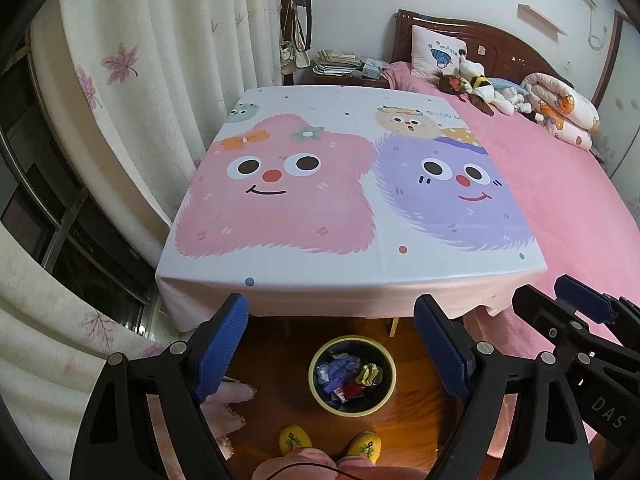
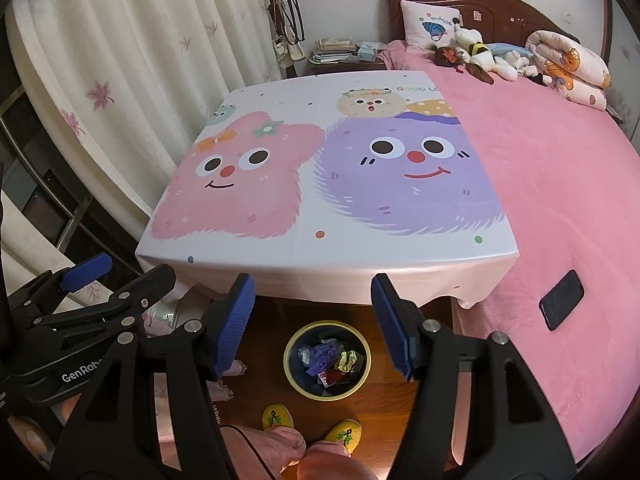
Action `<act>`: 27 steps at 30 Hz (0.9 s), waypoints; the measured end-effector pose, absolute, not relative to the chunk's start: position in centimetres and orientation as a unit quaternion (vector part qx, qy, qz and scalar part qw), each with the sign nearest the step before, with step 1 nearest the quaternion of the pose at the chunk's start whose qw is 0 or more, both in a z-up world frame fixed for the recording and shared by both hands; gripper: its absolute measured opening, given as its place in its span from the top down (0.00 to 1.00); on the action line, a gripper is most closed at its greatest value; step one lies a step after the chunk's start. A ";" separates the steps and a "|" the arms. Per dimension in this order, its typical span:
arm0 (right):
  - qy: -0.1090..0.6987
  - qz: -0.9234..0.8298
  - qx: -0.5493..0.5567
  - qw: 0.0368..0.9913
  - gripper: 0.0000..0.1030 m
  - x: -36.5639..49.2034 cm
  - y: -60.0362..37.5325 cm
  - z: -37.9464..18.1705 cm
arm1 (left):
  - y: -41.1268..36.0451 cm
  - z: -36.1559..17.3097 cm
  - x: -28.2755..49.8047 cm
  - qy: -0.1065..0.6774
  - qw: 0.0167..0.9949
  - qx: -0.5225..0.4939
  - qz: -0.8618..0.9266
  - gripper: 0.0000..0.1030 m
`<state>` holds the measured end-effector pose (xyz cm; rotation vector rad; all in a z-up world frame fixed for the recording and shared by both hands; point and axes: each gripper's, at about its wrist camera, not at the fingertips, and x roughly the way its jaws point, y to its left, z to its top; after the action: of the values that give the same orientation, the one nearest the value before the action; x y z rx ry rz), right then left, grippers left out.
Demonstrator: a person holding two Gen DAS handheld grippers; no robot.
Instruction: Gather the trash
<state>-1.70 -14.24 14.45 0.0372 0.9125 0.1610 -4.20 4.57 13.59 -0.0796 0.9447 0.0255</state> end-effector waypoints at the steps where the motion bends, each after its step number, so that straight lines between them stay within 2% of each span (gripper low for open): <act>1: 0.440 0.078 0.018 0.894 0.44 -1.7 -14.2 14.4 | 4.5 13.6 -4.2 0.455 0.889 -0.039 0.013 0.16; 27: 0.447 0.079 0.019 0.891 0.44 -0.9 -14.2 13.7 | 4.7 13.1 -3.2 0.461 0.886 -0.037 0.010 0.16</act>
<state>-0.89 -14.18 13.66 0.0389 0.9276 0.1632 -3.17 4.73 13.12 -0.0779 0.9590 0.0206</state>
